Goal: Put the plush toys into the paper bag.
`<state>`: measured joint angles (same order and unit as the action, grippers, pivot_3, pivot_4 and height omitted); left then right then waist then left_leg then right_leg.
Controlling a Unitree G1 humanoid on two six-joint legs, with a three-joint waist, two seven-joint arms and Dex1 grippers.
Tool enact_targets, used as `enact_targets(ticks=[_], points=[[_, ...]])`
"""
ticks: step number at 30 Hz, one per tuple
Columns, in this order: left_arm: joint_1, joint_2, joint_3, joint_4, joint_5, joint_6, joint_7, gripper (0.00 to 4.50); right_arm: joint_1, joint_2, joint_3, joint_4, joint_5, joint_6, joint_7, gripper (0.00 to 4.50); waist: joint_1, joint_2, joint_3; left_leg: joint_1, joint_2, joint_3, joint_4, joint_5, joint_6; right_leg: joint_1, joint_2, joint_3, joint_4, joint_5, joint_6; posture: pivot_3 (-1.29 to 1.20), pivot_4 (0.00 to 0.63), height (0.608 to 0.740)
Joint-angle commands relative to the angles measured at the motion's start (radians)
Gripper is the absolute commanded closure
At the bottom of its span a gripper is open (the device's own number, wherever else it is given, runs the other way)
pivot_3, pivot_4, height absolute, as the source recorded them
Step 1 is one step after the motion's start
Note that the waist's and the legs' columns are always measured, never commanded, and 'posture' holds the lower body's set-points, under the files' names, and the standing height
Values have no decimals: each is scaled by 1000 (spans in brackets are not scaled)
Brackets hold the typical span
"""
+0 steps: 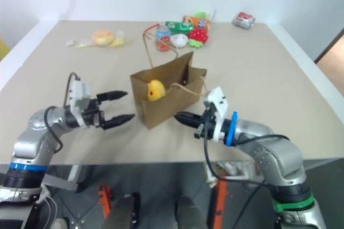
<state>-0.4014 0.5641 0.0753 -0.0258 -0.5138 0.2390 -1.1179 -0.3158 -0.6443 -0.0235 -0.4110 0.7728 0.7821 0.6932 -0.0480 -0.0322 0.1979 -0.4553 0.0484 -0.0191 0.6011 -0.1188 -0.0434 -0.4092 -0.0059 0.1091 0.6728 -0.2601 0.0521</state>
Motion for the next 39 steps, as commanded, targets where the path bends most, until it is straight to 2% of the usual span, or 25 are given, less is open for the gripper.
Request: enact_targets(ticks=[1,5,8,15,24,30,39], points=[[-119,-32,4,169,35,-68,4,0,-104,78,50,20,-37,-25,-29,4433,0,0,0,0,0,-1,0,0,0,0,1,0,0,0,1,0,150,740],[-165,-35,15,236,36,-94,-8,0,-126,112,64,22,-49,-22,-36,4433,0,0,0,0,0,-1,0,0,0,0,1,0,0,1,3,0,150,740],[-195,-29,47,243,-16,-38,-7,0,-130,122,67,23,-60,-19,-41,4433,0,0,0,-1,0,-1,0,0,0,0,1,0,0,2,5,0,150,740],[-224,-55,-19,279,-10,11,-71,0,-147,135,64,39,-83,-12,-48,4433,0,0,0,-2,0,-2,0,0,0,0,1,-1,0,2,5,0,150,740],[-294,-99,-42,380,12,5,-97,0,-154,166,63,33,-97,-6,-77,4433,0,0,0,-2,0,-2,0,0,0,0,1,-1,0,3,6,0,150,740],[-282,-112,-53,304,-10,41,-115,0,-182,189,72,65,-127,-14,-100,4433,0,0,0,-2,0,-2,0,0,0,0,1,-1,0,2,6,0,150,740],[-208,-82,-79,127,-34,118,-126,0,-221,211,83,105,-159,-26,-98,4433,0,0,0,-2,0,-2,0,0,0,0,2,-1,0,3,6,0,150,740]])
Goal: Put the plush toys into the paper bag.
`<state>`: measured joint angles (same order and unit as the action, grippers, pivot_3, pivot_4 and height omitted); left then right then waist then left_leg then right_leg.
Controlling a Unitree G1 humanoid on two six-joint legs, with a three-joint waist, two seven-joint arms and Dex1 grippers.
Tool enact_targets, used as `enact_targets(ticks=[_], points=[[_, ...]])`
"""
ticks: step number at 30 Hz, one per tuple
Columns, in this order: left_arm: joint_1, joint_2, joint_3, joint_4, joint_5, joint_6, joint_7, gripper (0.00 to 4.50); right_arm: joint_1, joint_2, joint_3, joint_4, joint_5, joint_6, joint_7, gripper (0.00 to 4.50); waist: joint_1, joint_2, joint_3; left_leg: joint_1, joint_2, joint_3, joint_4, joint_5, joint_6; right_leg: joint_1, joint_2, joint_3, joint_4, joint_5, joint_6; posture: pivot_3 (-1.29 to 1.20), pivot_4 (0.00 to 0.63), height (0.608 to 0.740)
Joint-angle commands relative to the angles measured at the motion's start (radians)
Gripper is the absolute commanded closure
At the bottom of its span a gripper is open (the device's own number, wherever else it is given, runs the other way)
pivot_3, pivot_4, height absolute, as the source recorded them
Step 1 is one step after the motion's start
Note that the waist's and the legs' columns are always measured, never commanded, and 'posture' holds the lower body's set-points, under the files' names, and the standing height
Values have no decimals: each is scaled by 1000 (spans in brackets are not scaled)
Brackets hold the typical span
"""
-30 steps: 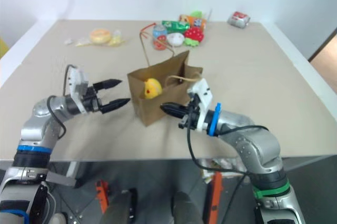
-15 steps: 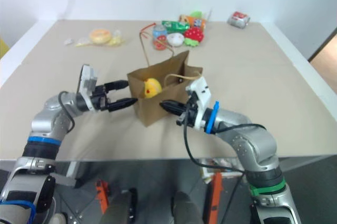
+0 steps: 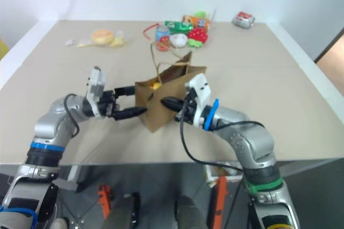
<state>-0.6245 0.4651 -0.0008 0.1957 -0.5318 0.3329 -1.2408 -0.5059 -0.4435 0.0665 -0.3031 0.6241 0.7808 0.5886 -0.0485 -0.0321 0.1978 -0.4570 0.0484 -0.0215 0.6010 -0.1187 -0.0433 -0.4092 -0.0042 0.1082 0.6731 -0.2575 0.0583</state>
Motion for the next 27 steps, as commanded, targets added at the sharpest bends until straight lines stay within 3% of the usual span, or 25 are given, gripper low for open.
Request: enact_targets(ticks=[1,8,13,17,27], points=[[16,17,-3,-105,-18,30,0,0,-34,12,-7,1,-13,-26,8,4433,0,0,0,0,0,0,0,0,0,0,0,0,0,0,0,0,150,740],[29,-8,-1,-166,-24,44,43,0,-46,23,-10,17,-27,-31,9,4433,0,0,0,0,0,0,0,0,0,0,0,0,0,0,0,0,150,740],[36,-65,-21,-186,33,39,167,0,-58,34,-12,20,-26,-29,2,4433,0,0,0,0,0,0,0,0,0,0,0,0,0,0,0,0,150,740],[66,-50,-78,-191,148,39,259,0,-60,39,-19,18,-25,-24,0,4433,0,0,0,0,0,0,1,0,0,0,0,0,0,1,0,0,150,740],[72,-42,-90,-328,192,177,417,0,-61,42,-20,23,-26,-23,0,4433,0,0,0,0,0,0,1,0,0,1,0,0,0,1,0,0,150,740]])
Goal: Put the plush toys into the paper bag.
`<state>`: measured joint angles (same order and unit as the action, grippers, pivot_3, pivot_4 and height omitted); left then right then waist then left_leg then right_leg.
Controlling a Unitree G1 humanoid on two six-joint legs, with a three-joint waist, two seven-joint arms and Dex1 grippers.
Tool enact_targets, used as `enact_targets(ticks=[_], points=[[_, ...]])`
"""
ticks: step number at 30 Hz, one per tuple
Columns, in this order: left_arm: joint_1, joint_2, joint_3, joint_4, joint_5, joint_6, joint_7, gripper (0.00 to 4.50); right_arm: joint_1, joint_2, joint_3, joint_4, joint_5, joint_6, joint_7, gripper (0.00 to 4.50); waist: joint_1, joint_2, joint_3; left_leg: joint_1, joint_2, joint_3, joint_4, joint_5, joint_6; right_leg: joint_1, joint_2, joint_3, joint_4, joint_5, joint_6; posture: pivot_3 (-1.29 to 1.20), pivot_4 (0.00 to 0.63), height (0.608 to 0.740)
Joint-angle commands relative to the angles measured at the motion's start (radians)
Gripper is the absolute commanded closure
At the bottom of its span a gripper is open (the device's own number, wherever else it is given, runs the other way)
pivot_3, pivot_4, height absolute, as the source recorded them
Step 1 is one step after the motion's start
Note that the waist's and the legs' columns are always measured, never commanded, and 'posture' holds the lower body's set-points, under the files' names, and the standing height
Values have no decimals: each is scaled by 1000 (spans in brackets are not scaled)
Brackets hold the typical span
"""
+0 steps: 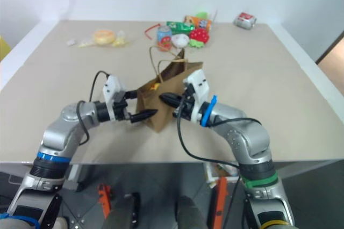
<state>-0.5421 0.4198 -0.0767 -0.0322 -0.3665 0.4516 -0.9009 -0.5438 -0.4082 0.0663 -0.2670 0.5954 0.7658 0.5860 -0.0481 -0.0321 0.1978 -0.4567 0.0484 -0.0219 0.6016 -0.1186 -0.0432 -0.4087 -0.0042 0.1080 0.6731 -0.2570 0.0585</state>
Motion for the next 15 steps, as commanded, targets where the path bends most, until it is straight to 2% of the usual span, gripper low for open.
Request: enact_targets(ticks=[1,5,8,12,13,14,15], points=[[-13,1,-16,-105,32,63,89,0,-24,8,-19,-12,2,-9,2,4433,0,0,0,0,0,0,0,0,0,0,0,0,0,0,0,0,150,740],[-21,-1,-23,-114,36,58,98,0,-25,10,-17,-8,0,-11,4,4433,0,0,0,0,0,0,0,0,0,0,0,0,0,0,0,0,150,740],[-27,1,-20,-99,42,53,109,705,-25,10,-17,-7,-1,-10,5,4500,0,0,0,0,0,0,0,0,0,0,0,0,0,0,0,0,150,740],[-26,7,-14,-79,43,34,107,2178,-22,7,-20,-8,-1,-9,6,4500,0,0,0,0,0,0,0,0,0,0,0,0,0,0,0,0,150,740],[-31,4,-8,-71,42,30,112,2772,-21,7,-21,-9,0,-8,6,4500,0,0,0,0,0,0,0,0,0,0,0,0,0,0,0,0,150,740],[-34,2,-3,-67,41,28,115,2880,-20,6,-22,-10,1,-7,6,4500,0,0,0,0,0,0,0,0,0,0,0,0,0,0,0,0,150,740],[-38,0,-1,-62,40,28,116,3238,-20,6,-24,-11,2,-7,6,4500,0,0,0,0,0,0,0,0,0,0,0,0,0,0,0,0,150,740]])
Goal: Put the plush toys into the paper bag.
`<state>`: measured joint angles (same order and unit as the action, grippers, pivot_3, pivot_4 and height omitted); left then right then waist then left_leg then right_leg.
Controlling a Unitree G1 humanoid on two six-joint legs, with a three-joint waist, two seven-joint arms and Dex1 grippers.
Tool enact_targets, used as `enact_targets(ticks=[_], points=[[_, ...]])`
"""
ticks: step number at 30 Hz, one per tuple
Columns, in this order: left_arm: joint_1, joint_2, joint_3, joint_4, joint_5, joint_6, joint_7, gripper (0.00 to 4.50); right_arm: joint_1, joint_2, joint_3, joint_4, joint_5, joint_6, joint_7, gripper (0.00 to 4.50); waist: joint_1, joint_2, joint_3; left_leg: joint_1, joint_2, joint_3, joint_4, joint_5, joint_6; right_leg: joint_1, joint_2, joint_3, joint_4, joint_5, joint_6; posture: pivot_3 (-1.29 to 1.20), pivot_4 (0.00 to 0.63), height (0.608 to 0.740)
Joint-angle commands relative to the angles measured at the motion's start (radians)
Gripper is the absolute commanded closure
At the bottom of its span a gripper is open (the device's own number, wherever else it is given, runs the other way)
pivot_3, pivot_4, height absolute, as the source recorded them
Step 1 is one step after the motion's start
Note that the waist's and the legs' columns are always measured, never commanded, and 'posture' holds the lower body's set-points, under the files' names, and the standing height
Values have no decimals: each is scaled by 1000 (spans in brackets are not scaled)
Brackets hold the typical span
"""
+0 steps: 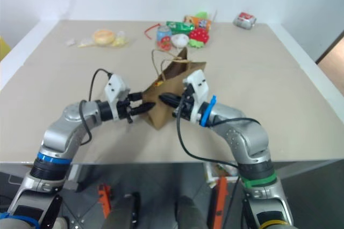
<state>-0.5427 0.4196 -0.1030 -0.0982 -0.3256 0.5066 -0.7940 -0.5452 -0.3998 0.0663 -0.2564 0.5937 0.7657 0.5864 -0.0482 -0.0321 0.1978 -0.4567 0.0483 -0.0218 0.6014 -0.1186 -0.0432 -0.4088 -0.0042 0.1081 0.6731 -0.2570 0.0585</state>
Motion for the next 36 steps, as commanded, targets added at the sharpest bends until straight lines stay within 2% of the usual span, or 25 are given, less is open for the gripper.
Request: enact_targets(ticks=[1,2,4,7,13,16,19,22,27,34,35,36], points=[[-41,0,25,8,-1,-25,9,3503,-18,-3,-26,-22,5,-6,5,4500,0,0,0,0,0,0,0,0,0,0,0,0,0,0,0,0,150,740],[-45,1,26,14,-1,-26,9,4085,-18,-5,-28,-23,6,-6,6,4500,0,0,0,0,0,0,0,0,0,0,0,0,0,0,0,0,150,740],[-51,5,28,26,0,-34,3,4381,-15,-10,-41,-30,14,-3,5,4500,0,0,0,0,0,0,0,0,0,0,0,0,0,0,0,0,150,740],[-72,16,44,65,1,-53,-8,4381,2,-39,-88,-56,46,6,20,4500,0,0,0,0,0,0,0,0,0,0,0,0,0,0,0,0,150,740],[-103,69,62,172,-3,-153,-112,4381,96,-151,-285,-137,174,35,85,4500,1,0,0,0,-1,0,0,0,0,0,0,0,0,0,0,0,150,740],[-103,123,95,226,-69,-221,-290,4381,173,-242,-421,-161,229,53,140,4500,1,0,0,0,-1,0,0,0,0,0,0,0,0,-1,1,0,150,740],[-103,180,126,299,-130,-268,-480,4381,224,-320,-496,-139,222,61,167,4500,1,0,0,0,-1,0,-1,0,0,0,0,0,0,-1,0,0,150,740],[-125,212,127,405,-127,-327,-586,4381,256,-360,-527,-140,247,71,175,4500,-3,0,0,0,0,1,-1,0,0,-1,-1,0,0,-2,-1,0,150,740],[-189,241,99,645,-43,-509,-721,4381,294,-376,-541,-173,282,82,175,4500,0,0,0,2,0,1,-1,0,0,0,-1,0,0,-3,-6,0,150,740],[-298,173,86,862,36,-710,-684,4381,288,-354,-500,-196,289,73,150,4500,0,0,0,1,0,2,1,1,1,1,-2,0,0,-2,-5,0,150,740],[-307,160,89,874,34,-726,-690,4149,289,-355,-499,-197,291,73,147,4500,0,0,0,1,0,2,0,1,1,1,-2,0,0,-2,-5,0,150,740],[-311,152,90,876,30,-731,-700,4149,289,-355,-498,-198,292,73,146,4500,0,0,0,1,0,2,0,1,1,1,-2,0,0,-2,-5,0,150,740]])
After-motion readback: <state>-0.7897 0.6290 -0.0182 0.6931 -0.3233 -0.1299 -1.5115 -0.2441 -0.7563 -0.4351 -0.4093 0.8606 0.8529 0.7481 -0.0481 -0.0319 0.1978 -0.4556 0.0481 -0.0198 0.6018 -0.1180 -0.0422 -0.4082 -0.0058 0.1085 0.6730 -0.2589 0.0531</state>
